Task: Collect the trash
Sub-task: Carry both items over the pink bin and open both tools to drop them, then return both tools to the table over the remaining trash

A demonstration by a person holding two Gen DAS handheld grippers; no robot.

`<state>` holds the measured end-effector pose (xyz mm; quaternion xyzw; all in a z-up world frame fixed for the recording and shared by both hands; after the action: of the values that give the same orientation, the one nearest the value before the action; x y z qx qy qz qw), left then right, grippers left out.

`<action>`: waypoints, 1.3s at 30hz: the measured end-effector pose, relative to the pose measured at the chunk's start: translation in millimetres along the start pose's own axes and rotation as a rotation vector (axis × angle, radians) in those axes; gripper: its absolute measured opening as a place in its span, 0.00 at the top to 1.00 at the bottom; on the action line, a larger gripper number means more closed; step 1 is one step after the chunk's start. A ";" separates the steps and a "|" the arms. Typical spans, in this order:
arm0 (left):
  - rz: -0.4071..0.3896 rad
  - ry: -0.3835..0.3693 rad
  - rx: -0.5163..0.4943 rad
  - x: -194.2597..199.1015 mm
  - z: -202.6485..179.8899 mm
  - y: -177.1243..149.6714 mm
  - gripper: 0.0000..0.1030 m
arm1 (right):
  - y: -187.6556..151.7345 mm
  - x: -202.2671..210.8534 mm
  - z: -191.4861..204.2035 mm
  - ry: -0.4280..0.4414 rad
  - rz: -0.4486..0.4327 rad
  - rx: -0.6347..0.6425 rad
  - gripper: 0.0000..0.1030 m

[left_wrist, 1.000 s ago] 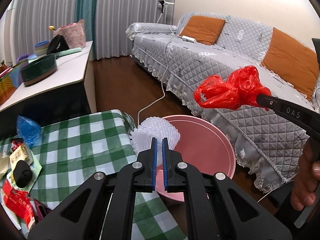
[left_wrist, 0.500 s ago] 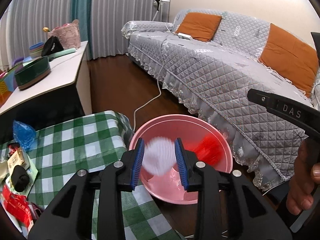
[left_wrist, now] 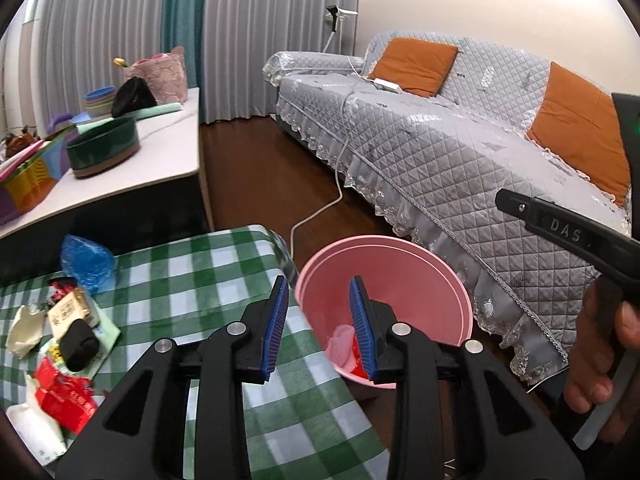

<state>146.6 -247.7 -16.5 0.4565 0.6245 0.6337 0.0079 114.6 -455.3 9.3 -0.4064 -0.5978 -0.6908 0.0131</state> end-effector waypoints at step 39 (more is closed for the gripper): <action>-0.168 0.291 0.167 213.0 241.9 -1.9 0.72 | -31.0 67.8 149.4 0.358 -0.048 0.157 0.73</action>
<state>163.7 66.0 55.5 0.3055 0.7052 0.6362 -0.0676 135.2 -289.8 16.5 -0.2606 -0.6475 -0.7033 0.1347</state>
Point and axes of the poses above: each gripper's, at about its wrist camera, not at the fingertips, and x roughly against the way its jaws point, z to its left, y to its top, the point moved 4 cm from there along -x, roughly the way its jaws point, and after that the axes turned 13 degrees about -y, right-handed, at the moved point
